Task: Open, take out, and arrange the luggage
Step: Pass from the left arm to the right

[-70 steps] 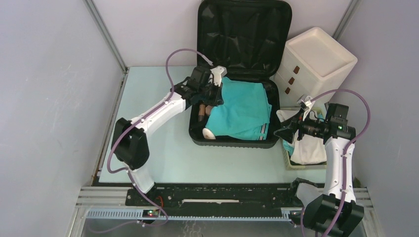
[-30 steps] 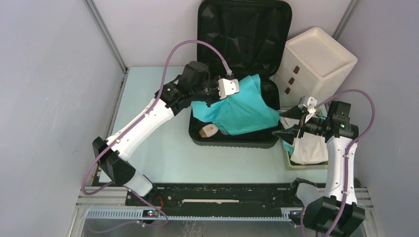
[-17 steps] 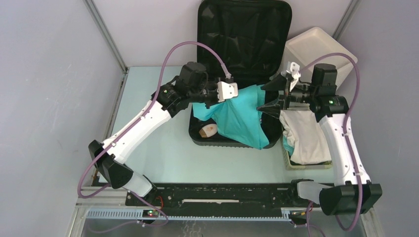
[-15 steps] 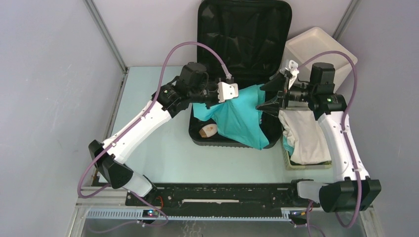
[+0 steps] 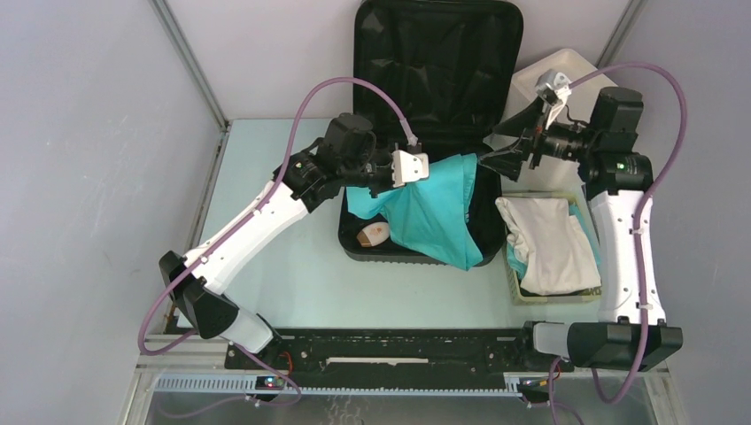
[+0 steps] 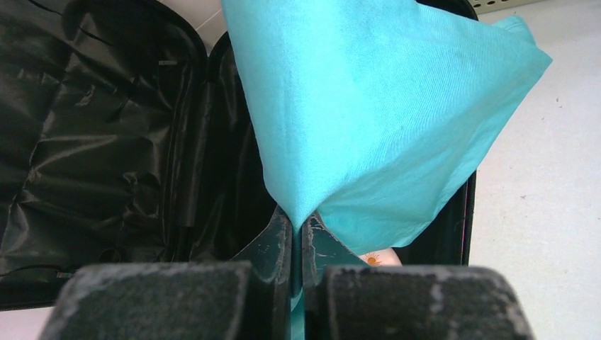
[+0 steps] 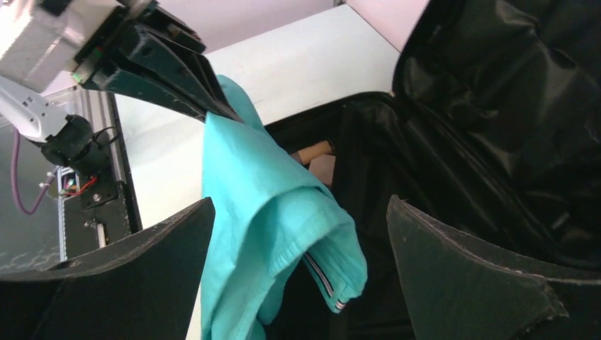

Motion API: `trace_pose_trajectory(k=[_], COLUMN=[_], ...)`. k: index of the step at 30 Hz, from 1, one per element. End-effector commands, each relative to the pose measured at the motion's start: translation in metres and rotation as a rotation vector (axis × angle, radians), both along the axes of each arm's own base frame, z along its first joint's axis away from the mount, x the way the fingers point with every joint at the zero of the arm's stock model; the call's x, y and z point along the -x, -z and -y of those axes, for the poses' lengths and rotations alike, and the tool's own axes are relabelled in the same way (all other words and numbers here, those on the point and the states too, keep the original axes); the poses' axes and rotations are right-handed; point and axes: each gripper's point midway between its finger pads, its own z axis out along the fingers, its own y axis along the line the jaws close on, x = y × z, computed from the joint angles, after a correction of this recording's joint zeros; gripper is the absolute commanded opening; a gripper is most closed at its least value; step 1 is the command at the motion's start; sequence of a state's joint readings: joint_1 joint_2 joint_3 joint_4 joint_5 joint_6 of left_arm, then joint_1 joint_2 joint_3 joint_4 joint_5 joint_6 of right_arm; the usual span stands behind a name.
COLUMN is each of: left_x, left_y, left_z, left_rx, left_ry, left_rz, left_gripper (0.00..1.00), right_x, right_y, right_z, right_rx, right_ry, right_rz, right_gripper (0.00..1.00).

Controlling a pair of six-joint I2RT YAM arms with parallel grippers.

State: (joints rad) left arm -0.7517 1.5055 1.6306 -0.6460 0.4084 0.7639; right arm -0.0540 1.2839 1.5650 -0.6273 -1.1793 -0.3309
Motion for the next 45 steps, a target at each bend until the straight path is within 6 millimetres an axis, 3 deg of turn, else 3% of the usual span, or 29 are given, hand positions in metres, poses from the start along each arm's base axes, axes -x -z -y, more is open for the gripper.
trace_pose_trajectory(k=[1, 4, 10, 14, 22, 28, 30, 32, 36, 39, 42, 45], left_x=[0.011, 0.013, 0.019, 0.022, 0.022, 0.023, 0.024, 0.024, 0.024, 0.021, 0.014, 0.008], left_y=[-0.031, -0.03, -0.027, -0.024, -0.024, -0.026, -0.026, -0.025, -0.022, -0.02, -0.022, -0.038], left_z=[0.006, 0.007, 0.009, 0.009, 0.008, 0.009, 0.008, 0.006, 0.002, 0.0, -0.002, -0.006], left_rx=[0.076, 0.074, 0.06, 0.051, 0.043, 0.05, 0.049, 0.044, 0.033, 0.026, 0.037, 0.096], left_ry=[0.057, 0.066, 0.08, 0.089, 0.085, 0.09, 0.089, 0.083, 0.068, 0.051, -0.006, -0.093], left_rz=[0.079, 0.078, 0.07, 0.065, 0.074, 0.069, 0.069, 0.069, 0.07, 0.07, 0.065, 0.053], left_gripper=[0.0, 0.0, 0.0, 0.0, 0.0, 0.0, 0.0, 0.0, 0.0, 0.0, 0.04, 0.41], right_x=[0.003, 0.004, -0.003, -0.009, 0.034, 0.029, 0.025, 0.024, 0.025, 0.027, 0.031, 0.04], right_y=[0.012, 0.028, 0.025, 0.041, 0.089, 0.101, 0.102, 0.102, 0.093, 0.08, 0.058, 0.03], right_z=[0.004, -0.007, -0.033, -0.044, -0.056, -0.056, -0.056, -0.057, -0.052, -0.044, -0.035, -0.026], right_rx=[-0.004, 0.049, 0.138, 0.204, 0.286, 0.344, 0.353, 0.365, 0.392, 0.418, 0.441, 0.43], right_ry=[0.008, -0.025, -0.098, -0.147, -0.303, -0.254, -0.245, -0.24, -0.214, -0.169, -0.109, -0.063], right_rz=[-0.08, -0.108, -0.073, -0.084, -0.195, -0.196, -0.2, -0.199, -0.18, -0.133, -0.052, 0.03], right_gripper=[1.0, 1.0, 1.0, 1.0, 1.0, 0.95, 0.88, 0.75, 0.24, 0.0, 0.0, 0.0])
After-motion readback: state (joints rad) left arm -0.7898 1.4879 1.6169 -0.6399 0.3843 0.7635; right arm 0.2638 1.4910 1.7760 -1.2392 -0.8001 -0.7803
